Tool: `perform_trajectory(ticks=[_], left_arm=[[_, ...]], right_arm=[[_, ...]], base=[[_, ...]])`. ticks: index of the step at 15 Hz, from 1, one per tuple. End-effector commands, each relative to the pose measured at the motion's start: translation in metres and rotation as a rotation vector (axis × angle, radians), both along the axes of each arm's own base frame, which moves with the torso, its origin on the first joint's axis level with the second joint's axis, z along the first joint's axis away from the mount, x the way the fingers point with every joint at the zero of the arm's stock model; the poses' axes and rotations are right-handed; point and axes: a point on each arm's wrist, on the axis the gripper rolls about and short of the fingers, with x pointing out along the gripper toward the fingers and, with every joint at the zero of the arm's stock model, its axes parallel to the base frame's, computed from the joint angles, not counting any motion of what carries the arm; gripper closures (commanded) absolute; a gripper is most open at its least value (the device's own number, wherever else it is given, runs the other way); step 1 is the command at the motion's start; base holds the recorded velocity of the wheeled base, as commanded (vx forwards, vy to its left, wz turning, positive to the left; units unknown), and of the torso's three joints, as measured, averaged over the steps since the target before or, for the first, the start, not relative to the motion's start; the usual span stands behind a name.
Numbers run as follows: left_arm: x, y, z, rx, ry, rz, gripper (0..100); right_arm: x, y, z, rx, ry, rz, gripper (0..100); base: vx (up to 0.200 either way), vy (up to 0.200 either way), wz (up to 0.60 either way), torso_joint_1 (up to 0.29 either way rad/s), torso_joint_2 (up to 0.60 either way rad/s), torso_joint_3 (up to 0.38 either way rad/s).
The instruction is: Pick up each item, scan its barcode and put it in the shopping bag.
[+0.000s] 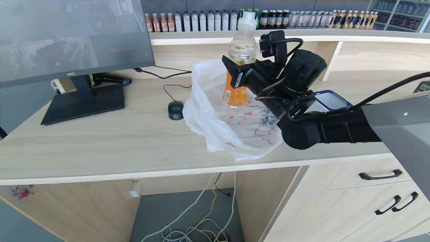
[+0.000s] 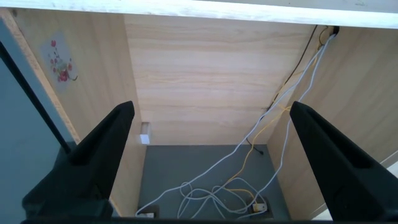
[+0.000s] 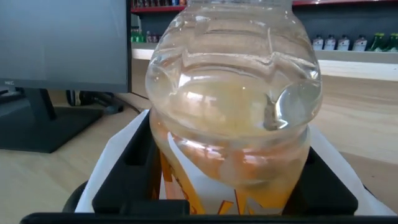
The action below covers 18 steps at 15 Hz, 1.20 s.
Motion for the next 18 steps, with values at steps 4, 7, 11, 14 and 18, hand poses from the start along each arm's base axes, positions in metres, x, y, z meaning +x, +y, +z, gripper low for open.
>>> perform_trajectory(ticks=[4, 7, 11, 14, 18], left_arm=[[0.000, 0.000, 0.000, 0.000, -0.001, 0.000, 0], [0.000, 0.000, 0.000, 0.000, -0.001, 0.000, 0], [0.000, 0.000, 0.000, 0.000, -0.001, 0.000, 0], [0.000, 0.000, 0.000, 0.000, -0.001, 0.000, 0], [0.000, 0.000, 0.000, 0.000, -0.001, 0.000, 0]], right_arm=[[0.014, 0.005, -0.025, -0.027, 0.040, -0.001, 100], [0.017, 0.003, -0.032, -0.042, 0.053, 0.000, 100], [0.019, 0.001, -0.044, -0.056, 0.070, -0.003, 100], [0.016, 0.002, -0.048, -0.060, 0.060, 0.000, 100], [0.016, -0.002, -0.050, -0.054, 0.059, -0.004, 100]], base=[[0.000, 0.000, 0.00, 0.000, 0.00, 0.000], [0.000, 0.000, 0.00, 0.000, 0.00, 0.000], [0.000, 0.000, 0.00, 0.000, 0.00, 0.000], [0.000, 0.000, 0.00, 0.000, 0.00, 0.000], [0.000, 0.000, 0.00, 0.000, 0.00, 0.000]])
